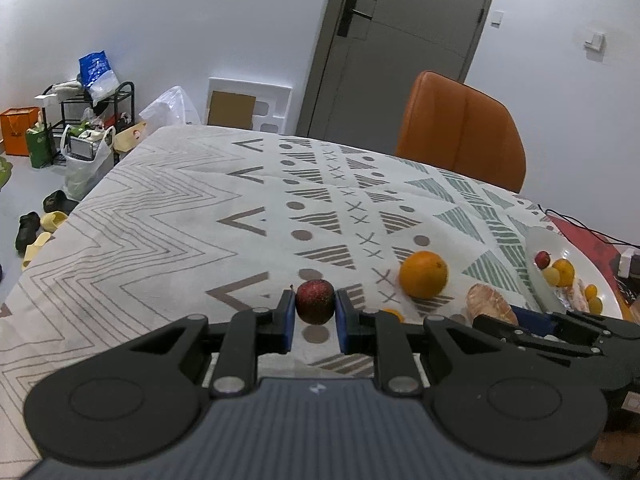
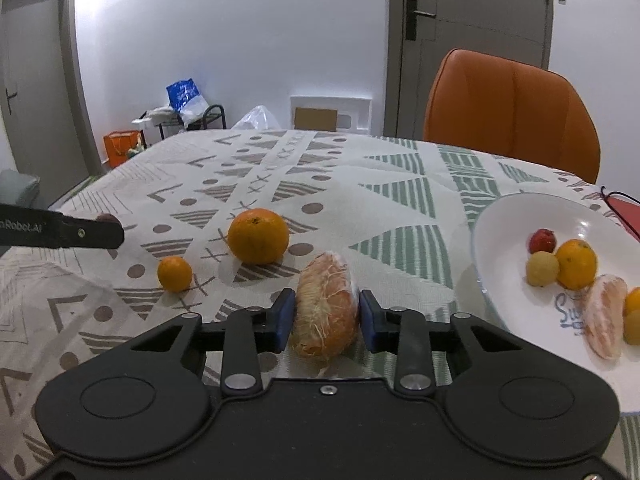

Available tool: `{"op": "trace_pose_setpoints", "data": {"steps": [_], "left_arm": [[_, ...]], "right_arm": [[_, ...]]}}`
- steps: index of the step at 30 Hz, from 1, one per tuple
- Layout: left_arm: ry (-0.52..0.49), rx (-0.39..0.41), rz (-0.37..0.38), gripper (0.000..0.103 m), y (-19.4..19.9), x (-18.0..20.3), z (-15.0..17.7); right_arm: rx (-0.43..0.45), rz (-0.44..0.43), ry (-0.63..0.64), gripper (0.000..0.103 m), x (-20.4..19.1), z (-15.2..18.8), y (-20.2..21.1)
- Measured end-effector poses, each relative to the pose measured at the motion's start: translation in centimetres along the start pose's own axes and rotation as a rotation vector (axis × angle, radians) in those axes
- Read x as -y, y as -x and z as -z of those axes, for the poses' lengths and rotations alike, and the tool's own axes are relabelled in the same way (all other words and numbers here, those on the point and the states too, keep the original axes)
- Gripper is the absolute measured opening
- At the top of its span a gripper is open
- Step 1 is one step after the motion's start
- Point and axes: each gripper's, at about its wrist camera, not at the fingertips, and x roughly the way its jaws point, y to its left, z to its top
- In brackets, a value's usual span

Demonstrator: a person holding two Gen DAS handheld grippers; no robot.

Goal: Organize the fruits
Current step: 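Carry the plum and wrapped pomelo segment onto the plate and open both tools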

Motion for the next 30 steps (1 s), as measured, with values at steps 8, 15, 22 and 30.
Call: {"op": "trace_pose_setpoints", "data": {"steps": [8, 15, 22, 30], "left_arm": [[-0.035, 0.013, 0.026, 0.019, 0.6, 2.0, -0.1], [-0.06, 0.018, 0.036, 0.019, 0.7, 3.5, -0.2], [-0.089, 0.033, 0.044, 0.019, 1.0, 5.5, -0.4], [-0.117, 0.042, 0.064, 0.019, 1.1, 7.4, -0.4]], "right_arm": [[0.045, 0.002, -0.037, 0.032, 1.7, 0.1, 2.2], [0.07, 0.01, -0.059, 0.032, 2.8, 0.4, 3.3], [0.101, 0.008, -0.083, 0.032, 4.2, 0.6, 4.7], [0.131, 0.034, -0.116, 0.032, 6.1, 1.0, 6.1]]}}
